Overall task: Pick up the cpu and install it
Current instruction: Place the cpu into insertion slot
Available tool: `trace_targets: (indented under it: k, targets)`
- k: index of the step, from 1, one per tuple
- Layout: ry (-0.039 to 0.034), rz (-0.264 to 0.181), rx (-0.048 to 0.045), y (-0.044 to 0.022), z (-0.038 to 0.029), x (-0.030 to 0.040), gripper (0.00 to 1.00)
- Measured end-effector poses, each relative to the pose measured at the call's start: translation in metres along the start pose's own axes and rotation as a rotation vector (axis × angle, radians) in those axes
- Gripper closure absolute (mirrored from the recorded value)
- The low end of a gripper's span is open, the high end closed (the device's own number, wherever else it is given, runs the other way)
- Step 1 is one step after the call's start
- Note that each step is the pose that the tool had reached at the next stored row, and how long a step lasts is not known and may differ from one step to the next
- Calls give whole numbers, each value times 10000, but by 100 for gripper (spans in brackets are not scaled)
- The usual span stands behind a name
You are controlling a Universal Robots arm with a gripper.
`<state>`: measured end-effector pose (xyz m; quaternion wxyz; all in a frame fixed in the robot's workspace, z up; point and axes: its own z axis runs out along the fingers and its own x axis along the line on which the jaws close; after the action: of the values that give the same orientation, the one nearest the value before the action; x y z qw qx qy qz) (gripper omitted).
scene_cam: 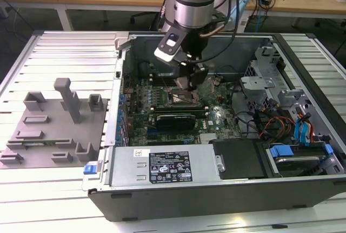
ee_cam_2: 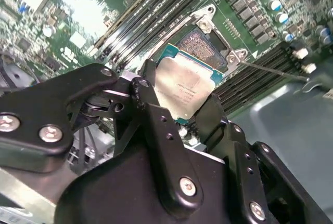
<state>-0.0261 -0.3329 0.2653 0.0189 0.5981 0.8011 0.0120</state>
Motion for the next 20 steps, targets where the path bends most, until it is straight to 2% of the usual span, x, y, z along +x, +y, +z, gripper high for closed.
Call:
trace_targets:
  k: [2, 4, 7, 9, 13, 20]
  targets:
    - [-23, 563, 9, 0, 4, 0, 45]
    - [-38, 907, 14, 0, 7, 0, 45]
    - [-76, 1817, 29, -1, 14, 0, 45]
    - [-89, 2111, 33, -1, 16, 0, 45]
    - [-85, 2144, 30, -1, 26, 1, 45]
    - [-91, 2110, 33, -6, 131, 5, 45]
